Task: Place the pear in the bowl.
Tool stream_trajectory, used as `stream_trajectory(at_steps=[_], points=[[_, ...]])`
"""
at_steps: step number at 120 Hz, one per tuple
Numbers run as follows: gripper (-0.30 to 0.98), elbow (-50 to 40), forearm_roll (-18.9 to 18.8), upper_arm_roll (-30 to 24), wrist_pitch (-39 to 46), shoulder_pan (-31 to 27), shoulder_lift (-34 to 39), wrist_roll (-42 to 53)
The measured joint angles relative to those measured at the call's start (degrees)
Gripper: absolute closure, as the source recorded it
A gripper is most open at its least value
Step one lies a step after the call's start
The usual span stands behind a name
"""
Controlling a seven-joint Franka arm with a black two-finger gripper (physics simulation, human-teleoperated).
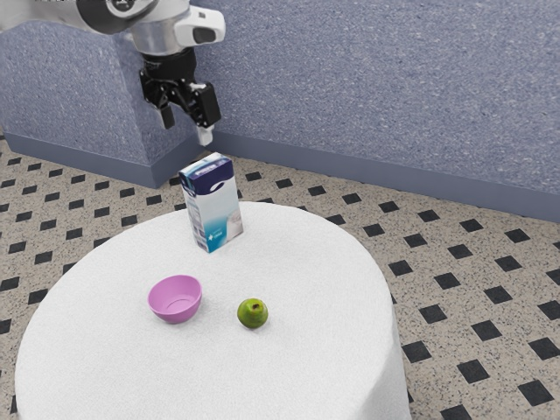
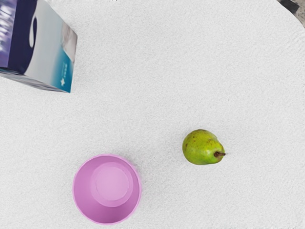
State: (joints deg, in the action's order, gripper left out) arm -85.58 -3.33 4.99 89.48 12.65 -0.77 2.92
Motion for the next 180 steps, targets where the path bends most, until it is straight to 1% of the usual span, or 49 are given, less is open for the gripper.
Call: stream_trajectory(at_steps=[12,22,29,36,48,60,66,71,84,88,101,106,118,128,145,159,180], points=[[0.0,-0.1,0.1,0.1,0.1,1.9,-0.1,0.3],[0.0,-0.8,0.2,-4.4,0.5,-1.0,-0.5,1.0],[0.0,-4.6,0.3,-7.3,3.0,-2.5,-1.6,1.2],[0.0,-9.5,0.6,-8.6,7.1,-1.6,-4.0,1.3],[0.0,-14.7,4.3,-9.5,15.1,1.7,-9.8,1.2],[0.0,-20.9,9.8,-10.4,23.3,2.2,-12.5,0.8],[0.0,-23.9,12.7,-10.9,27.2,2.2,-13.0,0.2],[0.0,-25.5,14.3,-11.0,29.8,2.3,-12.9,-0.6],[0.0,-28.8,16.5,-9.9,34.0,2.2,-11.4,-4.0],[0.0,-29.2,16.1,-9.5,34.1,2.2,-10.8,-5.6],[0.0,-29.4,8.2,-9.1,32.3,2.1,-9.4,-11.1],[0.0,-29.5,5.8,-9.0,31.6,2.1,-9.3,-13.1],[0.0,-33.0,2.6,-8.1,33.0,2.1,-9.1,-17.3],[0.0,-36.7,1.6,-7.8,36.6,2.1,-9.1,-20.1],[0.0,-41.3,1.0,-6.6,42.8,2.1,-9.2,-23.4],[0.0,-42.2,0.7,-5.4,46.3,2.1,-9.5,-25.0],[0.0,-42.6,-0.2,-5.1,52.5,2.2,-10.8,-25.5]])
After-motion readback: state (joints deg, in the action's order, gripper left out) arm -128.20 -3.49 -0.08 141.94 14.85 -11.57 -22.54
